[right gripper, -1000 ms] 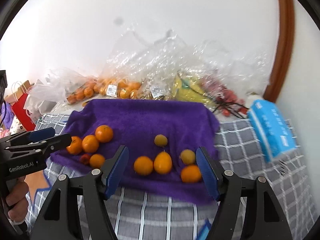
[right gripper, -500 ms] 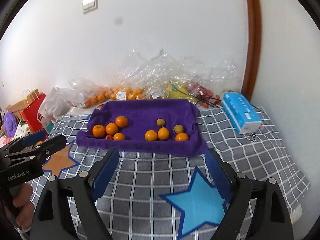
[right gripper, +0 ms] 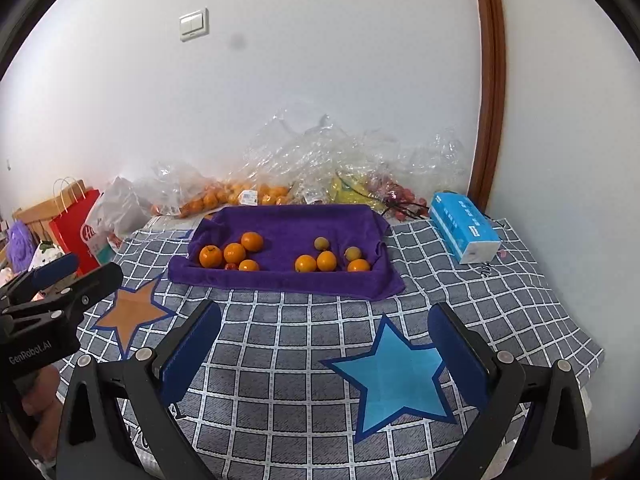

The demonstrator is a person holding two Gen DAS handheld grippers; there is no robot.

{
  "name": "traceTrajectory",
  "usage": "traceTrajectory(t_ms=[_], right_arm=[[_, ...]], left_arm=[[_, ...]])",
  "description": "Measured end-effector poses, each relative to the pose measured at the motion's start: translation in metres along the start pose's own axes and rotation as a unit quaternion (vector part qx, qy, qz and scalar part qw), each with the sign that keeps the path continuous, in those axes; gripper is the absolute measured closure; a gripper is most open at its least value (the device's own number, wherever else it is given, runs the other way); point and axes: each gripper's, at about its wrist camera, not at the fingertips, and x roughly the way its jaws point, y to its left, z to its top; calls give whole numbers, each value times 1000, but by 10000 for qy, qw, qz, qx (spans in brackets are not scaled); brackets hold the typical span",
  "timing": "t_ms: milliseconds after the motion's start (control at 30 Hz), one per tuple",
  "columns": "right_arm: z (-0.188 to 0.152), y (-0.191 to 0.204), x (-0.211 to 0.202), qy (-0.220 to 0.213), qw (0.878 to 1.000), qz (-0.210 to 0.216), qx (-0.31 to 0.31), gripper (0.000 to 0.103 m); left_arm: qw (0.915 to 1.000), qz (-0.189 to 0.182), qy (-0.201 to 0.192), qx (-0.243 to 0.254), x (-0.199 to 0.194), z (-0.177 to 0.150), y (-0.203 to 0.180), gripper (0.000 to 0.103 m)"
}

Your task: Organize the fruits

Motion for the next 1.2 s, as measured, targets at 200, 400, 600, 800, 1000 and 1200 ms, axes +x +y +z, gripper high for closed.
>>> traceTrajectory(t_ms=[200,400,600,800,1000,1200], right_arm=[[0,-3,-8,-51,9999,-4,98,1],[-2,-5,-10,-49,9999,-43,133,1],[-4,-5,-15,-87,9999,-81,124,1],[-4,-4,-18,-119,9998,-70,109,1],[-4,-4,-17,-119,9999,-74,96,1],[-4,-4,-17,-127,9998,-73,107,1]], left_arm=[[10000,-8,-4,-92,-2,-1,2,10],[9999,-9,-27,-101,-5,0,1,10],[9999,-16,-30,-111,-6,-1,0,10],[9999,-19,-34,-117,-8,-1,-1,10],[9999,-12,-24,-137,-9,-1,-1,10],[9999,-5,-29,-130,-9,-1,-1,10]])
